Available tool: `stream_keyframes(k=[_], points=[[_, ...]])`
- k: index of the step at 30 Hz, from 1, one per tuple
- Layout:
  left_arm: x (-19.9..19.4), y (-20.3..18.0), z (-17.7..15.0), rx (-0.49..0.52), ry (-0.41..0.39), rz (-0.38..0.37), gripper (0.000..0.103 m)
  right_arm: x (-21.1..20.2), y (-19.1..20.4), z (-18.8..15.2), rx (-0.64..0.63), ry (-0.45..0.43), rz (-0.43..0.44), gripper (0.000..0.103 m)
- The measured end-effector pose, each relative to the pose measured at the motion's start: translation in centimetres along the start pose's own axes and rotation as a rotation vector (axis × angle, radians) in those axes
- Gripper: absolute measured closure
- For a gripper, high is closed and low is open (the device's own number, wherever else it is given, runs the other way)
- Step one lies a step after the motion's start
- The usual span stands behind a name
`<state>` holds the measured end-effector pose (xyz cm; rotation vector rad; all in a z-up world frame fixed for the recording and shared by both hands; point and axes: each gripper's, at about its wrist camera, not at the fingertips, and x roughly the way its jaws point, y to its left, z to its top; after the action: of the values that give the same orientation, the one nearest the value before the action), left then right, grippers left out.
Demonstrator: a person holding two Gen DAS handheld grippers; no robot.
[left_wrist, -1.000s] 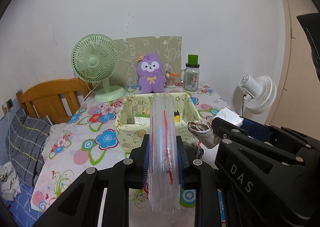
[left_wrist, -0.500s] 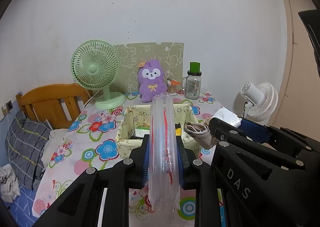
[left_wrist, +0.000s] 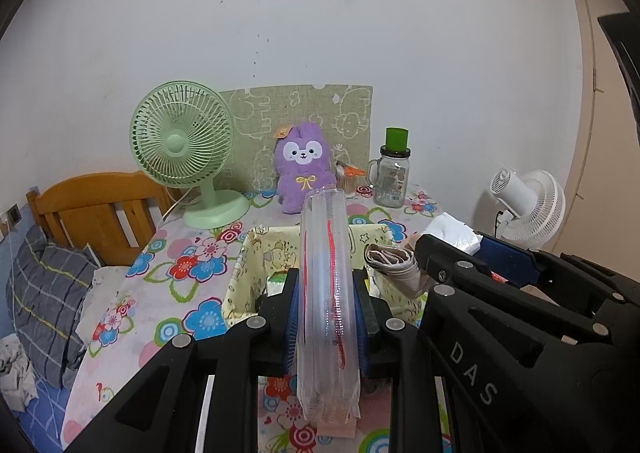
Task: Organize soft objects
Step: 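Lower clear case into box with left tool while right tool lowers white cloth in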
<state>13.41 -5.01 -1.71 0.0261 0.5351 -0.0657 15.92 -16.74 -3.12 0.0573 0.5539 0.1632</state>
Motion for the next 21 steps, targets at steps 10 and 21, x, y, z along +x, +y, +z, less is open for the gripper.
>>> stream_keyframes(k=[10, 21], points=[[3.5, 0.3, 1.6, 0.004, 0.019, 0.013, 0.081, 3.9, -0.2, 1.8, -0.014, 0.013, 0.013, 0.066], [8.4, 1.0, 2.2, -0.029, 0.074, 0.01, 0.081, 9.2, -0.7, 2.8, -0.024, 0.072, 0.049, 0.066]])
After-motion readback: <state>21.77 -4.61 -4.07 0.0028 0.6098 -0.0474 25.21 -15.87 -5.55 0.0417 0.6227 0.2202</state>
